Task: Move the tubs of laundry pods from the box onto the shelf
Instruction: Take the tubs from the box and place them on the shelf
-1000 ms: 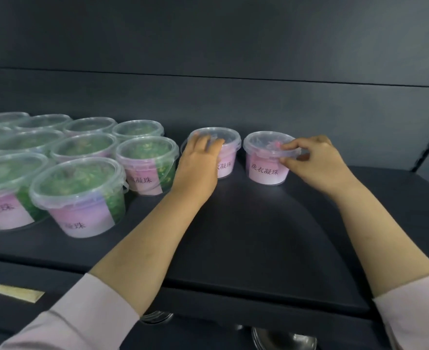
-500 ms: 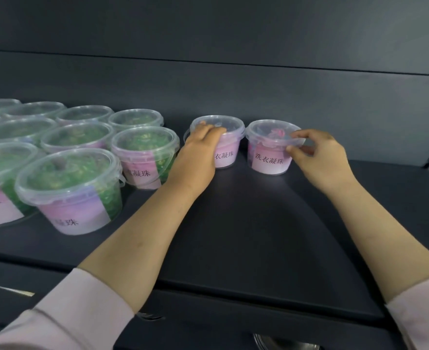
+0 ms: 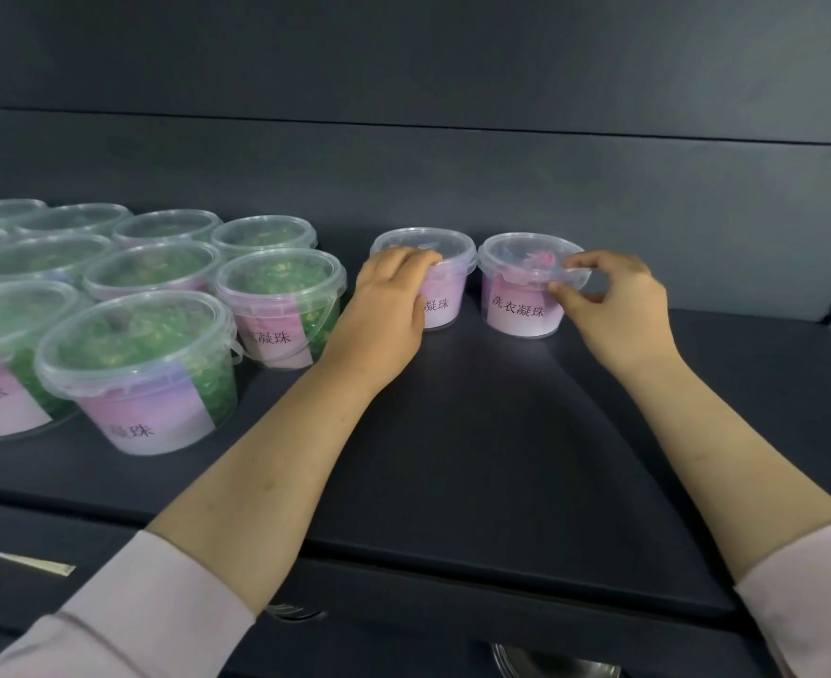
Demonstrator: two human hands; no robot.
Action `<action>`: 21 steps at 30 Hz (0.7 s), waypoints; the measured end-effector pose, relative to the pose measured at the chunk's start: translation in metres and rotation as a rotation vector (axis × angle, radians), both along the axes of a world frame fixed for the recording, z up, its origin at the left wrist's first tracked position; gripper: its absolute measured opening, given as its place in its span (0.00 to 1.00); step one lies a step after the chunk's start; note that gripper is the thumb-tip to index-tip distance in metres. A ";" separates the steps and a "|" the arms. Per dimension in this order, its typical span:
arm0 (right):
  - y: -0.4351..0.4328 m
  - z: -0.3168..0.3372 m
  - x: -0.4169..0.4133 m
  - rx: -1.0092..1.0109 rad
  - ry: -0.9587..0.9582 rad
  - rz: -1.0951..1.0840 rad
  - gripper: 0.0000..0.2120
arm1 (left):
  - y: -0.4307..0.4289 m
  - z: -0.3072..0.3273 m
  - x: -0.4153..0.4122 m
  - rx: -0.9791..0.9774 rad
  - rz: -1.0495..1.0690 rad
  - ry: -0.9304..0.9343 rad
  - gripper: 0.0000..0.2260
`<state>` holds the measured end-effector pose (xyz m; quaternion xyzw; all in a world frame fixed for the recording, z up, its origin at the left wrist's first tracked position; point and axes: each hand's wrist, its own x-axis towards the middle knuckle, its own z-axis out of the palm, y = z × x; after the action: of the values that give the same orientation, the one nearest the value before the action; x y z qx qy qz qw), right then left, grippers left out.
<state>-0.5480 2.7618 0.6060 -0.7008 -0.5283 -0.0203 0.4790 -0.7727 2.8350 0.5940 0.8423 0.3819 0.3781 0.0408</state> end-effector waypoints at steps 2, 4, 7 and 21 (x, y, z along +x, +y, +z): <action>0.000 0.000 0.001 0.005 0.009 0.012 0.13 | 0.001 0.000 -0.001 -0.020 -0.015 0.016 0.23; -0.001 0.001 0.002 0.001 0.005 0.017 0.13 | 0.001 0.000 -0.001 -0.029 -0.025 0.026 0.23; -0.001 0.001 0.001 -0.002 -0.022 0.015 0.15 | 0.001 0.000 -0.001 -0.041 -0.039 0.035 0.23; -0.023 0.017 -0.011 -0.094 -0.223 0.066 0.18 | -0.018 0.010 0.002 -0.026 0.013 0.137 0.26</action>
<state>-0.5587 2.7389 0.6226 -0.6981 -0.6014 -0.0578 0.3843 -0.7709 2.8169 0.6040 0.8632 0.3943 0.3145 0.0231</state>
